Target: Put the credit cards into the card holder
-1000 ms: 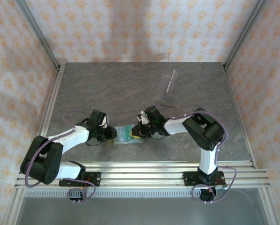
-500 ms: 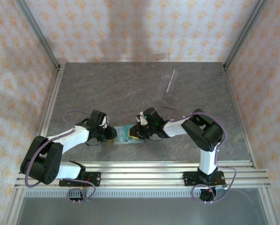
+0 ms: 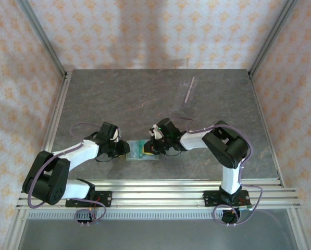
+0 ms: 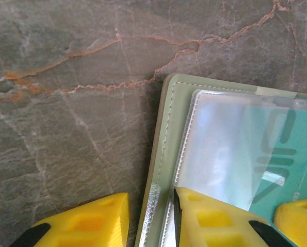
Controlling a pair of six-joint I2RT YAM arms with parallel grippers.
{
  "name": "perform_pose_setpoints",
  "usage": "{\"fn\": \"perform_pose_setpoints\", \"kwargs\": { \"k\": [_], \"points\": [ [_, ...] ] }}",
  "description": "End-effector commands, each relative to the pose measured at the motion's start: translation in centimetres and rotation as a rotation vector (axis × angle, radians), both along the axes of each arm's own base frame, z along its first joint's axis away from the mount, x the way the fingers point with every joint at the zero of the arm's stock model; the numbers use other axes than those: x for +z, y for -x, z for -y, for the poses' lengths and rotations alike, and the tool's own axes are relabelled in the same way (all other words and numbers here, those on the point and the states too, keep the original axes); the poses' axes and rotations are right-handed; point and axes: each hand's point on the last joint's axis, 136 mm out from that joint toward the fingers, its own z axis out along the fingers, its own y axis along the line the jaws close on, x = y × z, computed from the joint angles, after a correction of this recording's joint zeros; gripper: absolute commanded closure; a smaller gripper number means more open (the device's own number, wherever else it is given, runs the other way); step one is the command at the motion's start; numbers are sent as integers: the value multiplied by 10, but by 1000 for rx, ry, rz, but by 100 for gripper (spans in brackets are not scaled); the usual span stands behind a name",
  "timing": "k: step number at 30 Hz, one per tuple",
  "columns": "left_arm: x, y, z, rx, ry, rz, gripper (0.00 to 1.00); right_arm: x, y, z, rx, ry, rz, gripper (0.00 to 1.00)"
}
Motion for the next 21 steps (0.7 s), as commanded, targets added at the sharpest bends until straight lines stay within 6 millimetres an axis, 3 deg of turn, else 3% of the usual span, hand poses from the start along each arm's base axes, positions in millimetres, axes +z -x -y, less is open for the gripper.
{"fn": "perform_pose_setpoints", "kwargs": {
  "k": [1, 10, 12, 17, 21],
  "points": [
    [-13, 8, -7, 0, -36, -25, 73, -3, 15, 4, 61, 35, -46, 93],
    [-13, 8, -5, -1, -24, -28, 73, -12, 7, -9, 46, 10, -97, 92],
    [-12, 8, -5, 0, -25, -25, 73, -11, 4, -10, 30, 9, -97, 87],
    [-10, 8, -4, 0, -19, -20, 73, -8, -3, -15, -9, 1, -93, 85],
    [-8, 9, -4, 0, -14, -18, 73, -6, -5, -13, -20, 18, -85, 75]
  ]
}}
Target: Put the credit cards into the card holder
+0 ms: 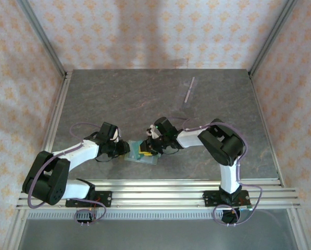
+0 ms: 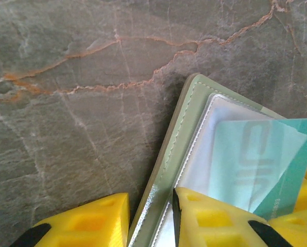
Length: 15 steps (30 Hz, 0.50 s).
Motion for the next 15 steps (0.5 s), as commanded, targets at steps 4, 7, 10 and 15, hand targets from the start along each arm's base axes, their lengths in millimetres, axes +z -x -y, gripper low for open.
{"fn": "perform_pose_setpoints", "kwargs": {
  "k": [4, 7, 10, 15],
  "points": [
    [-9, 13, -5, -1, -18, -30, 73, -6, -3, 12, -15, 112, 55, 74],
    [-10, 16, -5, -2, -14, -33, 73, -6, -1, 18, -10, 143, 67, 73],
    [-9, 17, -5, 0, -9, -35, 73, -6, 2, 21, -10, 146, 63, 73],
    [-8, 22, 1, -13, 12, -42, 73, -4, 3, 20, -9, 135, 57, 88]
  ]
}}
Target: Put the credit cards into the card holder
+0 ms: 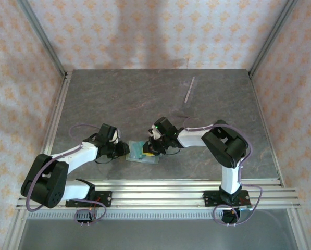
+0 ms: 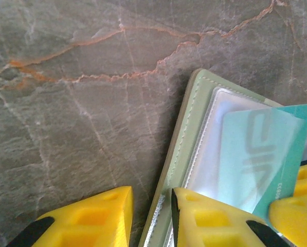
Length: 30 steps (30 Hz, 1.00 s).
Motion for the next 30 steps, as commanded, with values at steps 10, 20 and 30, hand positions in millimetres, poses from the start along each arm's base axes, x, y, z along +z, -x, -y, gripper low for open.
{"fn": "perform_pose_setpoints", "kwargs": {
  "k": [10, 20, 30],
  "points": [
    [-7, 26, 23, -71, 54, -67, 75, 7, 0, -6, -43, -43, -26, 89],
    [-6, 23, 27, -63, 58, -57, 77, 6, 6, -14, -7, -21, -17, 81],
    [-4, 22, 20, -54, 21, -48, 78, 11, 5, 13, 12, 76, 43, 72]
  ]
}}
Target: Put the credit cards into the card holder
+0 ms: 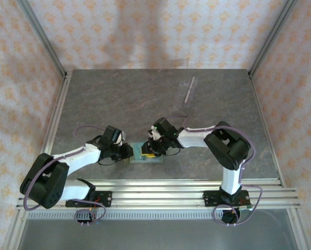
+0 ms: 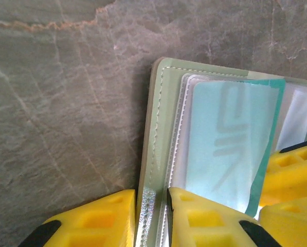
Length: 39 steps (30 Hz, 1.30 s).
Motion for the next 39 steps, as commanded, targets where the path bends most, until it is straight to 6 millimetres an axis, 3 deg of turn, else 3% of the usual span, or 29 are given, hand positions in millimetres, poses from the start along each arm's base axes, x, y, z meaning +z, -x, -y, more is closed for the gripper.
{"fn": "perform_pose_setpoints", "kwargs": {
  "k": [1, 4, 10, 22, 29, 35, 39],
  "points": [
    [-6, 12, -3, -8, -18, -44, 78, 6, -3, 10, 6, 36, 38, 76],
    [-8, 13, -3, -10, -16, -50, 78, 5, -2, 7, 11, 24, 25, 86],
    [-9, 14, -3, 0, -12, -50, 78, 5, 1, 5, 19, 9, 8, 96],
    [-6, 11, 0, 16, 11, -44, 78, 2, 10, -12, 56, -27, -33, 100],
    [-2, 11, 2, 27, 34, -34, 78, -1, 7, -17, 55, -41, -40, 96],
    [4, 11, -5, 27, -4, -20, 76, 9, 7, -14, 61, -48, -15, 83],
    [9, 10, -11, 40, -33, 3, 65, 12, 6, 2, 55, -7, 14, 78]
  ]
}}
